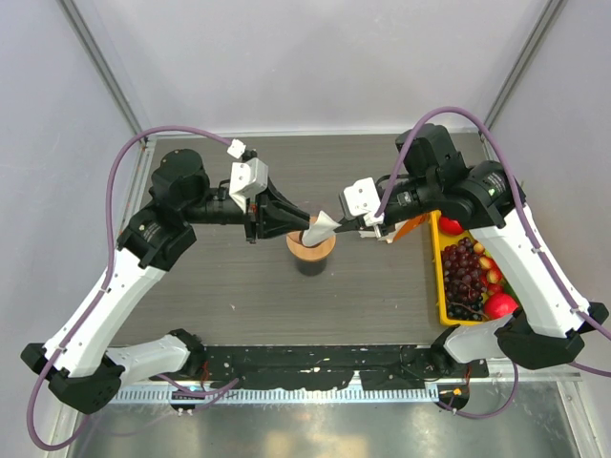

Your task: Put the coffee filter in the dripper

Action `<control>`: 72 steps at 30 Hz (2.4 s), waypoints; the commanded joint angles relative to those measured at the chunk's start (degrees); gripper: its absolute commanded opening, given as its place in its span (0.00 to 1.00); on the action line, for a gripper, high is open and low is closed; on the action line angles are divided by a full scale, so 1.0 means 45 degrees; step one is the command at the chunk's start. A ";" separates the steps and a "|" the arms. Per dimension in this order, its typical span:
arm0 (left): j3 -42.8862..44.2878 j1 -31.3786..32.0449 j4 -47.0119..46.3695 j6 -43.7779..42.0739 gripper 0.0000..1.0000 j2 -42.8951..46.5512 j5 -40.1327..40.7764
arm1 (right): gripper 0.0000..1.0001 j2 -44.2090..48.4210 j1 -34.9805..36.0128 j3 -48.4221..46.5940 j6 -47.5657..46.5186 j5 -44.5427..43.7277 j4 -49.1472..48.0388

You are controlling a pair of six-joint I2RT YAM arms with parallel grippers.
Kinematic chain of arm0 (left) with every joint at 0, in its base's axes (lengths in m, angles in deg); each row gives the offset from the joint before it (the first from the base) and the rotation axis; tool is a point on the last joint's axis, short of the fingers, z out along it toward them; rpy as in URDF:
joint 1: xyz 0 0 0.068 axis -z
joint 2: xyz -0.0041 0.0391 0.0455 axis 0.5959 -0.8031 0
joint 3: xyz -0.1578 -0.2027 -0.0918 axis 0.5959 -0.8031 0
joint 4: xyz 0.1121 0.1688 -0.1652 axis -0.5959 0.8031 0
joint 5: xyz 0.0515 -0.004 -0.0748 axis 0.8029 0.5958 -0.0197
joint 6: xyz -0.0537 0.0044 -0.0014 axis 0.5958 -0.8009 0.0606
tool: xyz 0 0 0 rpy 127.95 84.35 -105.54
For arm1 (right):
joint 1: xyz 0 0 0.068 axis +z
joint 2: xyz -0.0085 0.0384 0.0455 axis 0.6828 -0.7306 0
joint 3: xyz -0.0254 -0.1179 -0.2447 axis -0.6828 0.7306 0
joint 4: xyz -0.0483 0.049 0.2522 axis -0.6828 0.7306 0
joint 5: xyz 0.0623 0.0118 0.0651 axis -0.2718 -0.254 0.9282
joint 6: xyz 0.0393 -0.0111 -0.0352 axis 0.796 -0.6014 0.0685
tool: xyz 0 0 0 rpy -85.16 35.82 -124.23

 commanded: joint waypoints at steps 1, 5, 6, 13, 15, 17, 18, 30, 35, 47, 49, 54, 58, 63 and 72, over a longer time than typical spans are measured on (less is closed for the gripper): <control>0.0268 -0.0013 -0.0333 -0.0527 0.21 0.0222 0.0217 | 0.05 0.0028 0.0006 -0.0482 -0.0186 0.0495 -0.0112; 0.0170 -0.0013 -0.0254 -0.0587 0.21 0.0163 0.0374 | 0.05 0.0184 0.0006 -0.0288 -0.0166 0.0574 -0.0501; 0.0151 0.0006 -0.0254 -0.0567 0.21 0.0182 0.0335 | 0.05 0.0204 0.0006 -0.0248 -0.0128 0.0573 -0.0542; -0.0024 0.0025 -0.0275 -0.0489 0.33 0.0261 0.0119 | 0.05 0.0067 0.0006 -0.0190 0.0788 0.0397 -0.1360; -0.0141 0.0006 -0.0274 -0.0489 0.33 0.0280 0.0333 | 0.05 0.0164 0.0006 -0.0131 0.0907 0.0475 -0.1654; -0.0259 -0.0013 -0.0274 -0.0586 0.33 0.0319 0.0704 | 0.05 0.0301 0.0006 0.0063 0.0986 0.0573 -0.1928; -0.0298 -0.0013 -0.0235 -0.0780 0.33 0.0300 0.0899 | 0.05 0.0418 0.0006 0.0142 0.0986 0.0651 -0.2122; -0.1605 -0.0013 -0.0800 -0.1133 0.47 0.0611 0.0610 | 0.05 0.1277 0.0006 0.1547 0.2095 0.0632 -0.4151; -0.2485 -0.0013 -0.2147 -0.0392 0.38 0.0866 0.0588 | 0.05 0.1785 0.0006 0.2232 0.2977 0.0963 -0.5092; -0.1004 -0.0013 0.2218 -0.4913 0.00 0.0965 0.0179 | 0.78 0.1787 -0.0053 0.1278 0.2080 -0.0674 -0.2402; -0.0690 0.0006 0.3529 -0.6303 0.00 0.0828 0.0121 | 0.86 0.1631 -0.0131 0.0653 0.1593 -0.0464 -0.0784; -0.0026 0.0142 0.4667 -0.7930 0.00 0.0282 0.0313 | 0.88 0.1221 -0.0131 0.0338 0.2176 0.0414 -0.1244; 0.1339 0.0435 0.5914 -0.8399 0.00 -0.0869 0.1094 | 0.84 0.0343 0.0453 -0.0385 0.3269 0.0712 -0.1498; 0.2103 0.0592 0.6464 -0.8399 0.00 -0.1497 0.1584 | 0.58 -0.0050 0.0611 -0.0014 0.4268 -0.0811 -0.2262; 0.2612 0.0592 0.6935 -0.7973 0.00 -0.1927 0.2873 | 0.05 0.0262 0.0611 0.0552 0.3076 -0.1300 -0.2201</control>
